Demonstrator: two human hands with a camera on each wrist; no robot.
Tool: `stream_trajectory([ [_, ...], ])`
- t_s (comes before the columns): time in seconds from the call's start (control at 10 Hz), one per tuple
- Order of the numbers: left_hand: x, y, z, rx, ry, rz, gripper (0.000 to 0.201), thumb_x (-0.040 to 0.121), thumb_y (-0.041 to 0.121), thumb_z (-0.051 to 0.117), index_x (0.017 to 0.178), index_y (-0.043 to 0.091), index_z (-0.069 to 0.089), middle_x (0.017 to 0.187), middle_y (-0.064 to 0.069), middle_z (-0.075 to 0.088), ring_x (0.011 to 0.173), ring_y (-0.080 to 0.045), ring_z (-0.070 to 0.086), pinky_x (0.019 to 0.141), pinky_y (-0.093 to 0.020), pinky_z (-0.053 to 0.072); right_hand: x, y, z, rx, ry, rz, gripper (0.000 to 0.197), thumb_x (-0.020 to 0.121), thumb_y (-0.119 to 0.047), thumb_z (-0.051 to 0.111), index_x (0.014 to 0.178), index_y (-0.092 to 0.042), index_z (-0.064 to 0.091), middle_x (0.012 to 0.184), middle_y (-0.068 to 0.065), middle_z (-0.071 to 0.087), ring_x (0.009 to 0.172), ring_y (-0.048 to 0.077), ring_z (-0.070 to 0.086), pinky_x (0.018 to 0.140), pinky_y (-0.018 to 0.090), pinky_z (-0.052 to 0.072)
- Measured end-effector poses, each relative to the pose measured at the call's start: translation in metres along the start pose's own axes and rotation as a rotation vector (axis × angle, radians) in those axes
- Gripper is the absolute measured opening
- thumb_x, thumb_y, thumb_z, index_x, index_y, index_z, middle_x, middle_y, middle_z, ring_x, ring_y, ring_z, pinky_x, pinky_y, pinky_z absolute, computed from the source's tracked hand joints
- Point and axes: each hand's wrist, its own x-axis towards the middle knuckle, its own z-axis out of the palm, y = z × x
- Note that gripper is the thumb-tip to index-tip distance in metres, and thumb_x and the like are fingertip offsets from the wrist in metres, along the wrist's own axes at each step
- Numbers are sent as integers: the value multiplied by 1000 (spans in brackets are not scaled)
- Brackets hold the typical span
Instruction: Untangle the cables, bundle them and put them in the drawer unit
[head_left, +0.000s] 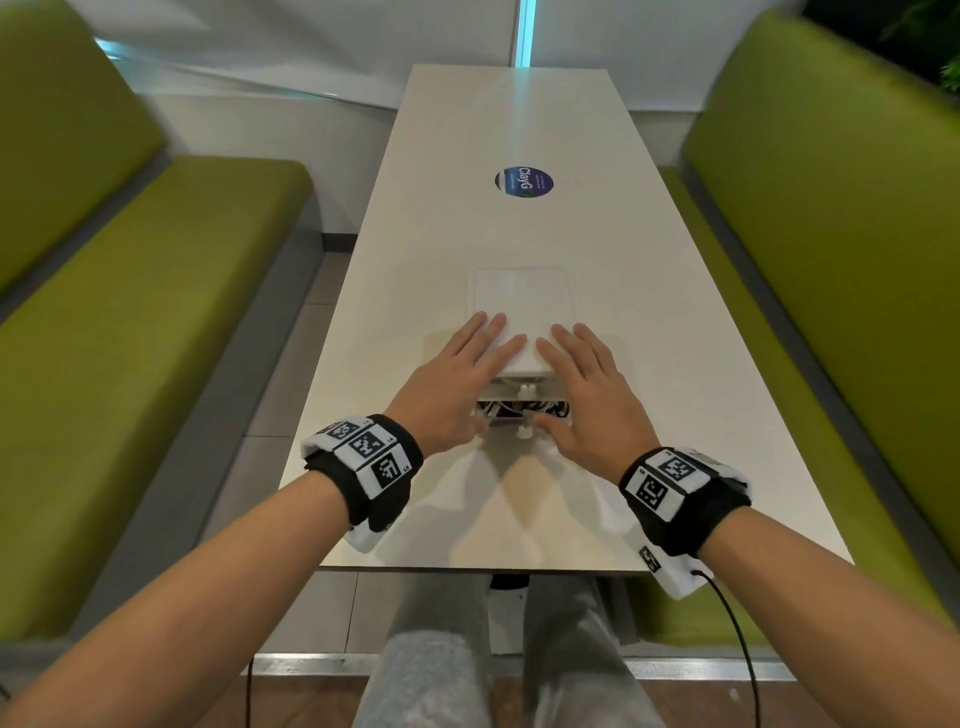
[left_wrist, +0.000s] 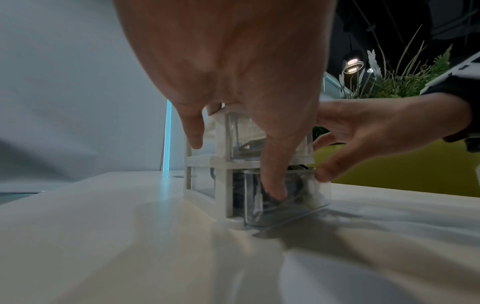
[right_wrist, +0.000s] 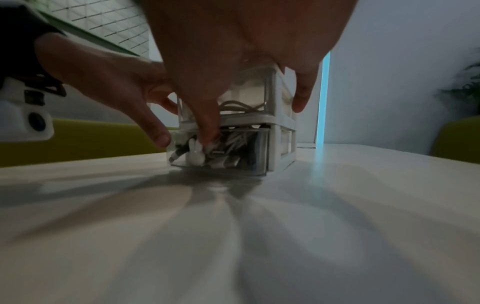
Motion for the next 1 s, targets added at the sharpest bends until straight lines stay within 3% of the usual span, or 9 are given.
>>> stream_trajectory([
  [0.2, -1, 1, -1, -14, -4, -6, 107, 74, 27, 81, 156, 25, 11, 164, -1, 1, 150, -20, -5, 98, -39, 51, 0, 2, 5, 15, 59, -2, 76, 80, -26, 73, 146, -16, 36, 155, 7, 29, 146, 28, 17, 104, 52, 41],
  [0.3, -2, 0, 0, -10, 2, -15, 107, 74, 29, 81, 156, 26, 11, 164, 1, 0, 150, -18, -5, 91, -39, 55, -1, 2, 5, -15, 70, -21, 74, 80, -25, 72, 145, -17, 38, 155, 7, 31, 146, 29, 20, 102, 51, 41],
  [0.4, -1, -2, 2, -22, 13, -22, 109, 71, 30, 83, 155, 27, 14, 164, 2, 3, 150, -18, -3, 91, -42, 55, 1, -1, 7, 7, 119, 12, 73, 74, -7, 70, 141, -18, 42, 151, 6, 37, 143, 31, 26, 99, 52, 44],
  [0.5, 0, 0, 3, -40, 24, -27, 108, 69, 25, 85, 154, 26, 18, 163, 1, 9, 150, -19, 3, 97, -42, 51, 1, 0, 7, -19, 128, -11, 76, 73, -5, 70, 142, -17, 41, 151, 7, 38, 142, 32, 28, 98, 52, 45],
  [0.6, 0, -1, 4, -34, 48, -16, 102, 72, 17, 82, 154, 24, 21, 163, 0, 13, 150, -21, 7, 97, -42, 51, -2, 8, 0, -67, 28, -79, 80, 80, -34, 72, 148, -20, 32, 156, 5, 29, 145, 29, 20, 106, 48, 36],
  [0.7, 1, -3, 9, -38, 85, -12, 98, 71, 9, 80, 152, 24, 26, 161, -1, 19, 149, -23, 14, 91, -43, 54, 2, 15, -1, -218, -5, -99, 92, 71, -31, 82, 146, -22, 29, 153, 5, 34, 141, 29, 25, 100, 48, 41],
  [0.8, 3, -2, 16, -51, 170, -20, 93, 70, -9, 69, 148, 24, 32, 158, -1, 28, 147, -23, 22, 78, -42, 59, 7, 9, 8, -259, 98, -73, 90, 60, -12, 86, 137, -19, 39, 143, 8, 47, 130, 29, 32, 86, 45, 48],
  [0.9, 4, -6, 22, -81, 204, -9, 92, 69, -12, 66, 147, 25, 33, 158, 1, 28, 147, -22, 22, 78, -42, 59, 8, 11, 12, -208, 178, -108, 86, 58, -6, 85, 133, -16, 44, 140, 11, 51, 127, 30, 32, 82, 45, 50],
  [1.0, 5, -6, 18, -87, 176, 6, 100, 71, 1, 78, 151, 28, 24, 162, 2, 16, 150, -19, 12, 82, -42, 58, 6, 13, 8, -99, 190, -97, 87, 64, -9, 82, 139, -19, 40, 146, 10, 44, 133, 30, 30, 90, 49, 50],
])
